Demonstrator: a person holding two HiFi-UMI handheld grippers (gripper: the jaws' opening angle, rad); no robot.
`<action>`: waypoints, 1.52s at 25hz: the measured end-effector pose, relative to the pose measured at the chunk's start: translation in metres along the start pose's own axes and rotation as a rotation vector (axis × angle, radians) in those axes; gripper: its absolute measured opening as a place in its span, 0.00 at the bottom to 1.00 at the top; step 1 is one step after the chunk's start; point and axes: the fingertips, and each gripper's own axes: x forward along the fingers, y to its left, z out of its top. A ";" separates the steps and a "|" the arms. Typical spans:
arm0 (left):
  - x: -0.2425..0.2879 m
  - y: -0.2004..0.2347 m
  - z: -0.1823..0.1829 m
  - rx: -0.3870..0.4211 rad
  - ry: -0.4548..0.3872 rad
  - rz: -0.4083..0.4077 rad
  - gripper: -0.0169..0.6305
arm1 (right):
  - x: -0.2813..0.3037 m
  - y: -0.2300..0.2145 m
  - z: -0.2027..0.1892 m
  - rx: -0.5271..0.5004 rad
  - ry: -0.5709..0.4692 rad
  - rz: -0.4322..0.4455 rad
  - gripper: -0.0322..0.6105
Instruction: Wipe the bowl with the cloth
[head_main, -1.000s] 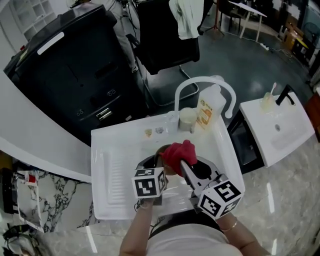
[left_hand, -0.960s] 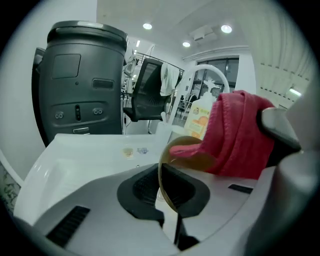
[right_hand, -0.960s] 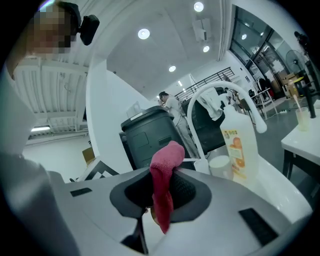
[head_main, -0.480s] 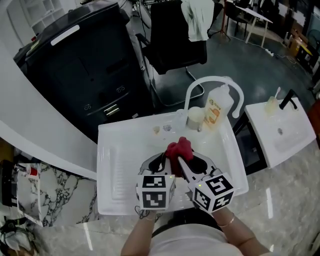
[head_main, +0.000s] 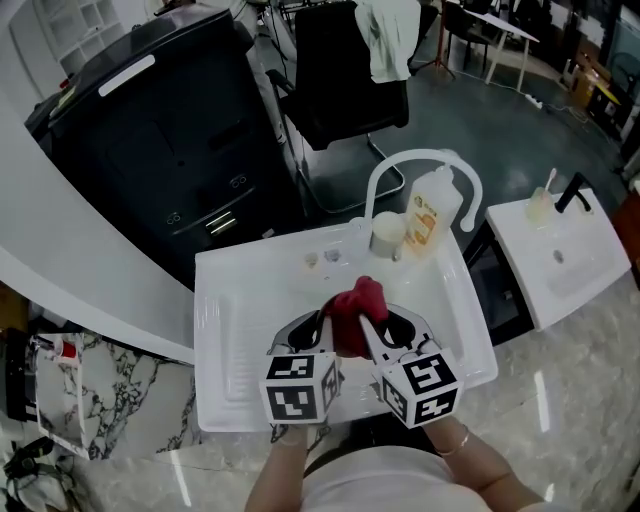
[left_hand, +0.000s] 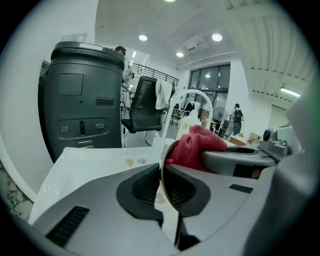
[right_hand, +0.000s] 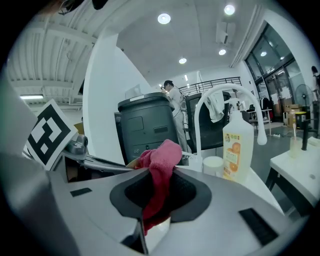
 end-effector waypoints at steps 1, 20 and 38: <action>0.000 0.000 0.000 0.001 0.001 0.000 0.07 | -0.003 -0.003 0.001 -0.001 -0.002 -0.016 0.17; -0.012 -0.006 0.002 0.072 -0.021 0.051 0.07 | -0.015 0.043 -0.008 -0.109 0.125 0.133 0.17; -0.005 -0.008 -0.016 0.016 0.011 0.038 0.07 | -0.036 -0.001 -0.014 -0.224 0.131 -0.046 0.17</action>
